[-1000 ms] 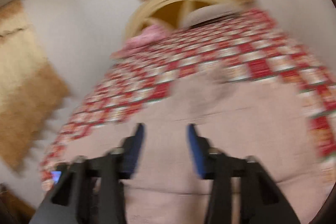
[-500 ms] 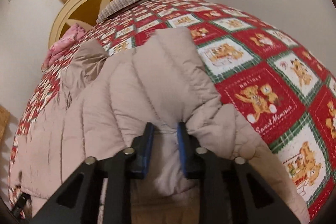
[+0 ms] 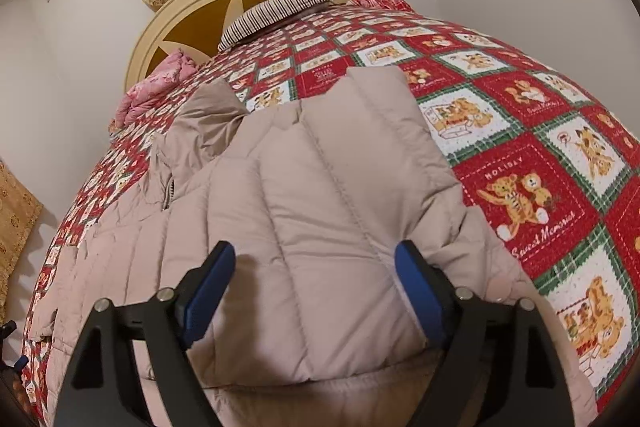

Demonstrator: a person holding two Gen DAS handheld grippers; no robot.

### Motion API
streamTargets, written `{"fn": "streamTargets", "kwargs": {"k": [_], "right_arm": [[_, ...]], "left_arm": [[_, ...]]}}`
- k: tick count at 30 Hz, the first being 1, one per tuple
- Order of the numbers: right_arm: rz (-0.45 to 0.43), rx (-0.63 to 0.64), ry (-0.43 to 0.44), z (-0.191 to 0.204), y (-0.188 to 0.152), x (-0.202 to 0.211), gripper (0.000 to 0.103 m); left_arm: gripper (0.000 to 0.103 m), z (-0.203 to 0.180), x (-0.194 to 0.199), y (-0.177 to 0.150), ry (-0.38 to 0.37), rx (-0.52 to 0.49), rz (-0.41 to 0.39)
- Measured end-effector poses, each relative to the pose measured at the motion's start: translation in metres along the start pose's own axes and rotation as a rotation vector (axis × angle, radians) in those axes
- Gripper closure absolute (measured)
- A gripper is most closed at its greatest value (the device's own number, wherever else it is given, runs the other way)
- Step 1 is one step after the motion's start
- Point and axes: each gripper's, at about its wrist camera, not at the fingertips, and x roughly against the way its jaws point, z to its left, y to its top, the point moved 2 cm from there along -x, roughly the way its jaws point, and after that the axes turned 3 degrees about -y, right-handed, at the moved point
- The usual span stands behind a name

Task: Fold large clothes

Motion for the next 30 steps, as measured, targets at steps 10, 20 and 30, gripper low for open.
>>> {"fn": "streamTargets", "kwargs": {"k": [10,20,30], "right_arm": [[0.019,0.027,-0.025,0.003,-0.001,-0.003,0.015],[0.022,0.039,-0.035,0.005,-0.002,-0.005,0.014],[0.016,0.019,-0.009,0.002,-0.001,-0.005,0.014]], "left_arm": [[0.01,0.026,-0.063,0.041,-0.021,0.1,-0.019],[0.095,-0.032,-0.049,0.042,-0.171,-0.081,-0.054],[0.095,-0.293,0.104,-0.103,-0.688,-0.785,-0.133]]}}
